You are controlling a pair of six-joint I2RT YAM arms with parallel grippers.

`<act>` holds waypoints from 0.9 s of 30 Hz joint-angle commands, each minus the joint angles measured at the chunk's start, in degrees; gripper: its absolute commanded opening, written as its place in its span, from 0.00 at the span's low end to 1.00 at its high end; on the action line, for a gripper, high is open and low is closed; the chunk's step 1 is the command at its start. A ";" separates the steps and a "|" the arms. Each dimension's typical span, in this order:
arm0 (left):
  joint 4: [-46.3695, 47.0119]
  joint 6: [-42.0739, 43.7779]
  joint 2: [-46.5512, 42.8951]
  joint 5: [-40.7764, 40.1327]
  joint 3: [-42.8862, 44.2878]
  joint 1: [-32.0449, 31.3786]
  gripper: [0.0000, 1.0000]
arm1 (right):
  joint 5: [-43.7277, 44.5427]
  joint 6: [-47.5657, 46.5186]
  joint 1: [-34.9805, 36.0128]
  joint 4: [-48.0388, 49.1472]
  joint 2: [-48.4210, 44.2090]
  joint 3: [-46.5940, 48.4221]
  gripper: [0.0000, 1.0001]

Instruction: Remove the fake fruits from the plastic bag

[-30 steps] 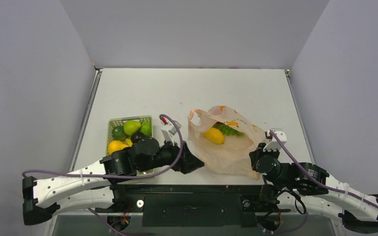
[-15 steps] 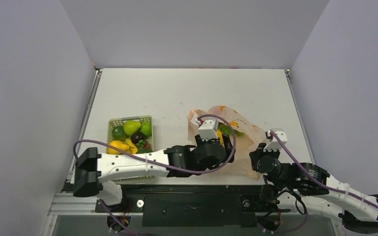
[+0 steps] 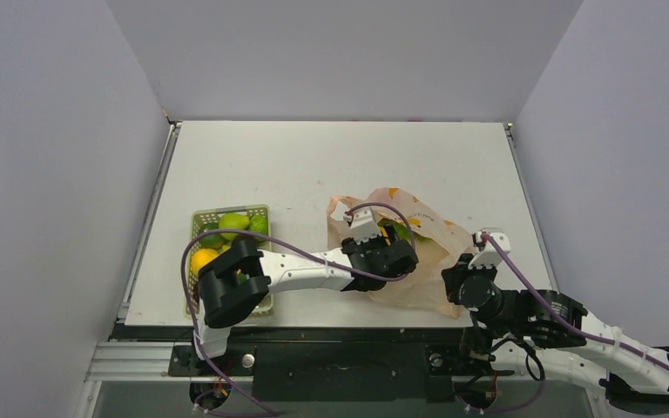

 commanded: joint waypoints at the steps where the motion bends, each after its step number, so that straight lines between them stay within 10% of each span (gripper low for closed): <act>1: -1.11 -8.35 2.08 -4.54 3.66 0.63 0.72 | -0.22 -0.79 0.42 1.63 -0.33 -0.18 0.00; 13: 11.30 -8.96 6.28 -6.85 -0.05 3.71 0.76 | -0.68 -1.19 0.42 1.95 -0.62 -0.31 0.00; 27: 15.07 -5.16 11.00 -4.53 1.60 7.80 0.51 | -0.94 -1.33 0.39 2.09 -0.73 -0.31 0.00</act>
